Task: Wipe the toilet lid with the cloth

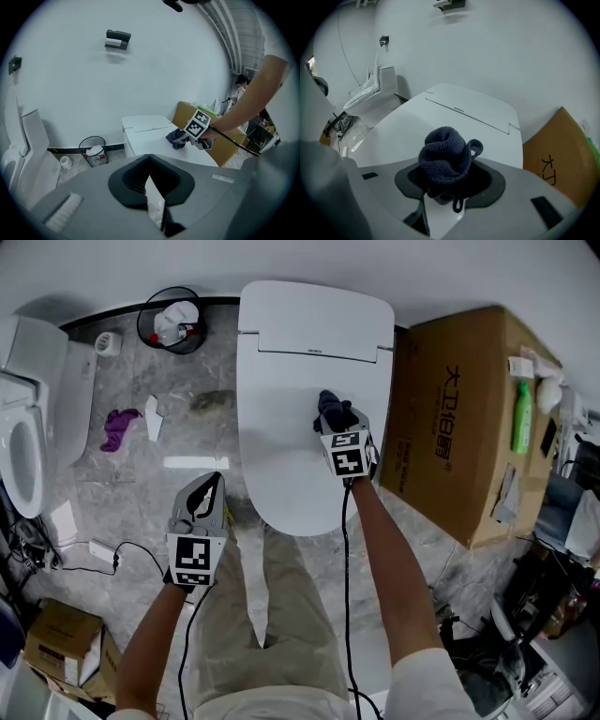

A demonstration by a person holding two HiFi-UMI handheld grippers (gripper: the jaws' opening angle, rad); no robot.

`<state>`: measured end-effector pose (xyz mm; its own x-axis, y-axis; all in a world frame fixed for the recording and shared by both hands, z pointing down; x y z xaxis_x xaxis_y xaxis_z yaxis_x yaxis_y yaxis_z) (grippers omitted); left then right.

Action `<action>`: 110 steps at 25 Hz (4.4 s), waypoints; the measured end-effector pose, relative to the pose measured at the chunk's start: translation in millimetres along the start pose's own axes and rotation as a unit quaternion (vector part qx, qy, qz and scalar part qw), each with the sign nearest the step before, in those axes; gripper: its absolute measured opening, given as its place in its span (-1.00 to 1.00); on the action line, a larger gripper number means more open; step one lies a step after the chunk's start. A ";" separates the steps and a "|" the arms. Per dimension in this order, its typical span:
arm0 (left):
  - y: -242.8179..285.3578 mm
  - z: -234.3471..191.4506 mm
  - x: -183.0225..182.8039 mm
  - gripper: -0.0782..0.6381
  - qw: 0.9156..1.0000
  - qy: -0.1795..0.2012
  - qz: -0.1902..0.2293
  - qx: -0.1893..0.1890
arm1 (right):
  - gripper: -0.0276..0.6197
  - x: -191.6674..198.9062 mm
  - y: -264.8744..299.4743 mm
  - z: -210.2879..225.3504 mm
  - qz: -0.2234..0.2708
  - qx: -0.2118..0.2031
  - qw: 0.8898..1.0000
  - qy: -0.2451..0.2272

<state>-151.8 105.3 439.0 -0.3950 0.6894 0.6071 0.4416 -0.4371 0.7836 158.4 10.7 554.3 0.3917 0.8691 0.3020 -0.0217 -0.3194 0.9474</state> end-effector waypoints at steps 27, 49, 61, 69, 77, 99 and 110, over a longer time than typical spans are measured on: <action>-1.3 16.2 25.5 -0.78 0.998 0.015 -0.055 -0.002 | -0.34 53.9 -8.4 88.0 -0.075 0.088 0.993 0.010; -6.3 -7.6 16.6 -0.78 0.997 -0.041 -0.039 -0.046 | -0.34 76.6 -13.6 111.0 -0.108 0.112 0.987 0.027; -11.5 2.6 20.0 -0.78 0.996 -0.064 -0.047 -0.042 | -0.36 83.3 -36.9 98.8 -0.095 0.110 0.989 0.040; -14.0 6.4 32.5 -0.78 0.996 -0.059 -0.058 -0.029 | -0.36 36.9 -52.8 8.4 0.013 0.016 0.999 0.035; -15.6 -11.2 32.5 -0.78 0.996 -0.067 -0.053 -0.039 | -0.36 -2.0 -55.1 -82.3 0.059 -0.068 0.996 0.007; -12.9 -17.7 37.9 -0.78 0.996 -0.065 -0.055 -0.032 | -0.36 -20.5 -22.1 -212.9 0.053 -0.167 0.985 -0.009; -3.2 -6.1 31.4 -0.78 0.996 -0.058 -0.059 -0.020 | -0.36 -12.3 -10.7 -199.3 0.038 -0.150 0.988 -0.006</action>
<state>-170.5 124.9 456.4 -0.3451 0.7988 0.4928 0.3642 -0.3700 0.8547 -29.4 78.7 561.6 0.3886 0.8421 0.3739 -0.3233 -0.2554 0.9112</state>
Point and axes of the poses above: the fingertips, and each gripper's own axes: y forward along the fingers, z to its right, x out of its underside, the point moved 9 cm from there along -y, backward along the fingers, and after that the axes turned 12 degrees about -z, right-handed, at the moved point
